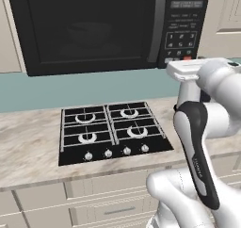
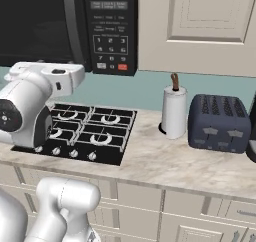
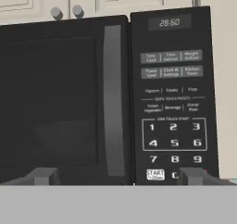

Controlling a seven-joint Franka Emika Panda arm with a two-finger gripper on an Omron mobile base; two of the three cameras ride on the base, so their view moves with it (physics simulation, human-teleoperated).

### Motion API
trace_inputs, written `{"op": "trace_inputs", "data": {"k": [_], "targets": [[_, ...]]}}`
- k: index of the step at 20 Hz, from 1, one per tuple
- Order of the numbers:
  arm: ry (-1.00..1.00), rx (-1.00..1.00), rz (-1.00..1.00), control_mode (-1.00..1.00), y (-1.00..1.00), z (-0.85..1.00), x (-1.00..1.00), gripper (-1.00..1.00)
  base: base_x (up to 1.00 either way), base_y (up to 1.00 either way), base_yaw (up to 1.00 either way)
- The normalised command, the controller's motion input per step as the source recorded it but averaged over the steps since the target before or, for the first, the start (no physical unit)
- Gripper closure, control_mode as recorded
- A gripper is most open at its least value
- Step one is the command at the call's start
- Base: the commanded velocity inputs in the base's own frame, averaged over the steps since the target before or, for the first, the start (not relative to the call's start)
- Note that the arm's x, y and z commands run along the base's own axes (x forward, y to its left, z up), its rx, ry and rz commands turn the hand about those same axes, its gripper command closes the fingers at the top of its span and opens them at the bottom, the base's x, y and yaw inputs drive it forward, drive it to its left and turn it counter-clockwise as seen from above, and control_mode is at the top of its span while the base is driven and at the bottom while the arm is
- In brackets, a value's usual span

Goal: The microwave is finished heating the chicken drumstick and avocado. Take the bowl containing the food and place it on the dining counter.

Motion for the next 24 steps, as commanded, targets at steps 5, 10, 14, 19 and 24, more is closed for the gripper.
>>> {"op": "trace_inputs", "data": {"k": [5, 10, 14, 19, 24], "targets": [[-0.03, 0.0, -0.01, -1.0, 0.0, 0.16, 0.08, -1.0, 0.0, 0.0, 0.0], [0.0, 0.0, 0.0, -1.0, 0.12, 0.25, 0.14, -1.0, 0.0, 0.0, 0.0], [-0.05, 0.0, 0.0, -1.0, 0.27, 0.24, 0.39, -1.0, 0.0, 0.0, 0.0], [-0.06, 0.0, 0.0, -1.0, 0.25, 0.13, 0.54, -1.0, 0.0, 0.0, 0.0], [-0.03, 0.0, -0.01, -1.0, 0.08, 0.12, 0.71, -1.0, 0.0, 0.0, 0.0]]}}
